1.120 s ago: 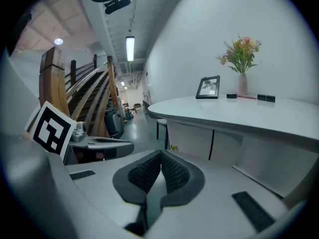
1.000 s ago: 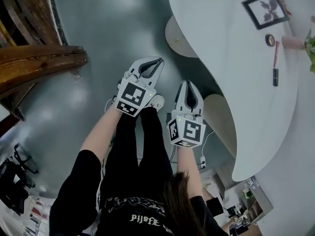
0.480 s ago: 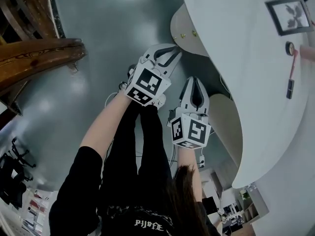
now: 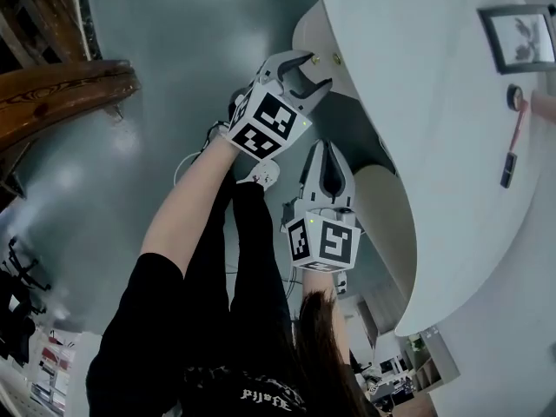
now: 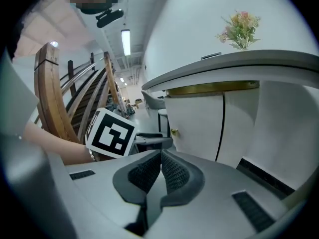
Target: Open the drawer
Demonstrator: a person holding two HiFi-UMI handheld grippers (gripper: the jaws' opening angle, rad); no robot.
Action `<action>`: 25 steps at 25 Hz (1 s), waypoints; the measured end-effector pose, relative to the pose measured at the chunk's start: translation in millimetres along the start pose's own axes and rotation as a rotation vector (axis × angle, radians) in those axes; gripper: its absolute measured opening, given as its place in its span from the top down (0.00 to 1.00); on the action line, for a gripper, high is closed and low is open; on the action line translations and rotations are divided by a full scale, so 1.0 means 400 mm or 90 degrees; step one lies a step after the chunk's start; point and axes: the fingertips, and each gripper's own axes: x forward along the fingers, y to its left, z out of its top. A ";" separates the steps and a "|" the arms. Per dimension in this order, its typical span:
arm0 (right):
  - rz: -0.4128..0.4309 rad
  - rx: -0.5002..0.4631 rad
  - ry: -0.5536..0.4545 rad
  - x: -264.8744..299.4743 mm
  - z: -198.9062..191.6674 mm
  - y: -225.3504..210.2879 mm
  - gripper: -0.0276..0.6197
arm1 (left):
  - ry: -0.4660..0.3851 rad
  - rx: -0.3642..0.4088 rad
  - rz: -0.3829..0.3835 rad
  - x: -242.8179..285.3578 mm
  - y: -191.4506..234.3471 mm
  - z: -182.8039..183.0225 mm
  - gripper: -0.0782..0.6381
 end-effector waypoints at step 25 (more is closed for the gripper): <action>0.072 -0.080 0.044 0.035 -0.023 0.010 0.92 | 0.013 0.107 -0.022 0.132 0.023 0.002 0.60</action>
